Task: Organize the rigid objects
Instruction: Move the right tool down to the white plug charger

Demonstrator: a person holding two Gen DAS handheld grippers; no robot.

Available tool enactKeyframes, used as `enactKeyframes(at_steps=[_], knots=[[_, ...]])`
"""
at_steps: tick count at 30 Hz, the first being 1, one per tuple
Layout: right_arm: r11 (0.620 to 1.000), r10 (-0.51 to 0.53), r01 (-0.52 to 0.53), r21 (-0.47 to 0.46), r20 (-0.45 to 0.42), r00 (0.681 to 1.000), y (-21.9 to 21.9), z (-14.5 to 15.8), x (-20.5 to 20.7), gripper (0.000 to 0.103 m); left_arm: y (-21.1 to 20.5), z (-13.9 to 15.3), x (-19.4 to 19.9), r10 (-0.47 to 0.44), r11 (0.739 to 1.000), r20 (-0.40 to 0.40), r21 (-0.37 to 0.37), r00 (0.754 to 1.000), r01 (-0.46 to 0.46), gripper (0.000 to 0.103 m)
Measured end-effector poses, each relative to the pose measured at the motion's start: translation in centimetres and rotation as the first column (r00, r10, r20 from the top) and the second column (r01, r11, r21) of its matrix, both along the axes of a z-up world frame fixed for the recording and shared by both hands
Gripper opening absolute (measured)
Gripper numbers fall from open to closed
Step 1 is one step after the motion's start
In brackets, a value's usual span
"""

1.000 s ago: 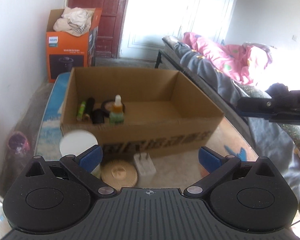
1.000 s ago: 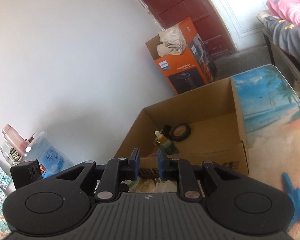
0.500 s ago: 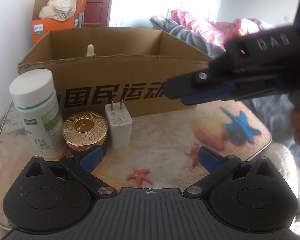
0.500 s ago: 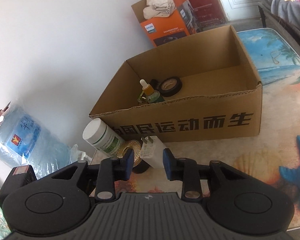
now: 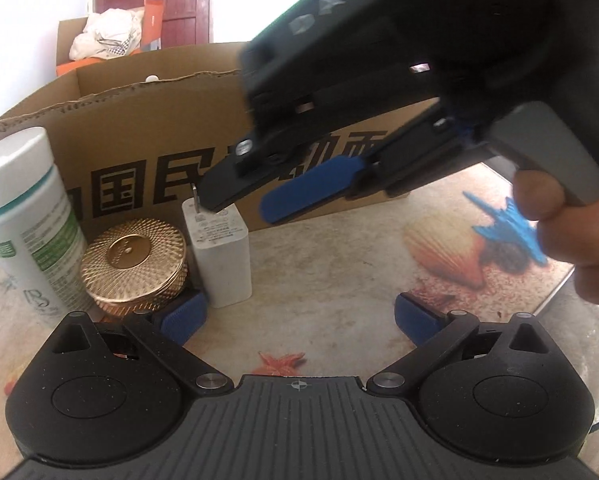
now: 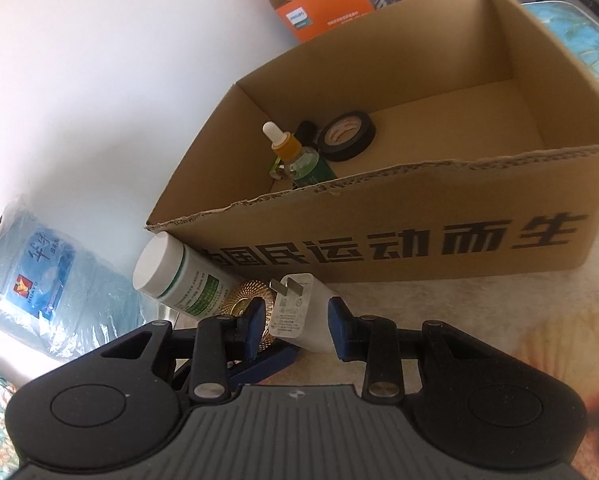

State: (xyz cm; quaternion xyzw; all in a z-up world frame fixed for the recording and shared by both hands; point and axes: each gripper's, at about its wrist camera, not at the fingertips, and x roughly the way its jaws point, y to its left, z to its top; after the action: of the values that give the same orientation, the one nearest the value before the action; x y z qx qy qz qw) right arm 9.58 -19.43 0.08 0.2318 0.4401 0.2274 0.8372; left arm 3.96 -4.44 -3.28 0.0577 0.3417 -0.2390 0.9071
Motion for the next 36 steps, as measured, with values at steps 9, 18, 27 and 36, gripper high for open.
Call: enactKeyframes(at_steps=[9, 18, 27, 36], knots=[[0.999, 0.033, -0.032, 0.024, -0.035, 0.999, 0.1, -1.1, 2.0, 0.036, -0.9, -0.2, 0.8, -0.017, 1.0, 0.021, 0.023, 1.0, 0.017, 0.103], [0.998, -0.02, 0.024, 0.05, -0.062, 0.998, -2.6, -1.3, 0.5, 0.035, -2.1, 0.0, 0.6, -0.105, 0.994, 0.019, 0.019, 0.994, 0.105, 0.103], [0.99, -0.125, 0.13, 0.054, -0.089, 0.988, -6.6, -1.5, -2.8, 0.035, -5.0, 0.1, -0.2, -0.24, 0.971, -0.003, 0.002, 0.971, 0.24, 0.102], [0.975, -0.206, 0.213, 0.068, -0.101, 0.973, -9.1, -1.4, -5.5, 0.035, -6.2, 0.3, -1.1, -0.316, 0.948, -0.033, -0.055, 0.948, 0.314, 0.099]])
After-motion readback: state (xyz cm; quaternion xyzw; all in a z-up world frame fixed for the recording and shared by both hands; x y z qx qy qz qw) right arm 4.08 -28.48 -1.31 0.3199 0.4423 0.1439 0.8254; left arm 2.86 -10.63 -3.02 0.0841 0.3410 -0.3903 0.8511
